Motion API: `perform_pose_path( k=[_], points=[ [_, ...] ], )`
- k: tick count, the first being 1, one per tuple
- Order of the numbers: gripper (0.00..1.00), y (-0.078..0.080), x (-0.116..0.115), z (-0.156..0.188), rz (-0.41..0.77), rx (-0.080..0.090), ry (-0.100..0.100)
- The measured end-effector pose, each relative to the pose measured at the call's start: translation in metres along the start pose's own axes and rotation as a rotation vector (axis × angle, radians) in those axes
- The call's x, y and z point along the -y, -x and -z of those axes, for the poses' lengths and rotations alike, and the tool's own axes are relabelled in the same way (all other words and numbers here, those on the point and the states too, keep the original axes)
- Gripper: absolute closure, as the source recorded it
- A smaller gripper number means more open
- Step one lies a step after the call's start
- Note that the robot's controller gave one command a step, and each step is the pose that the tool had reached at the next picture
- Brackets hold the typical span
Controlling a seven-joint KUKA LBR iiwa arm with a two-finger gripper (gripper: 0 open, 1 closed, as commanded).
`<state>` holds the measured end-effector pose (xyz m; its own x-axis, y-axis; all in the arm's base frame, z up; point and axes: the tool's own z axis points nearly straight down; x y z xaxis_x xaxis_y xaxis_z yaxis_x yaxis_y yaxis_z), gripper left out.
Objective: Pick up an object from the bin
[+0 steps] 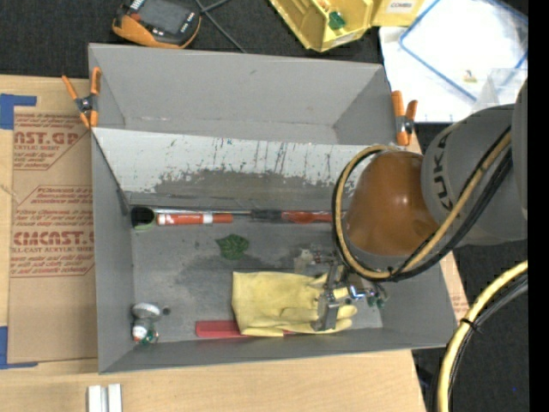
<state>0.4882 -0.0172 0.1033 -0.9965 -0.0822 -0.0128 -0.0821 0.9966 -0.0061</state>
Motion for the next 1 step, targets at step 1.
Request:
perform_pose_path(
  k=[1],
  points=[
    [0.00,-0.0019,0.0062,-0.0249,0.005,-0.003,0.004]
  ],
)
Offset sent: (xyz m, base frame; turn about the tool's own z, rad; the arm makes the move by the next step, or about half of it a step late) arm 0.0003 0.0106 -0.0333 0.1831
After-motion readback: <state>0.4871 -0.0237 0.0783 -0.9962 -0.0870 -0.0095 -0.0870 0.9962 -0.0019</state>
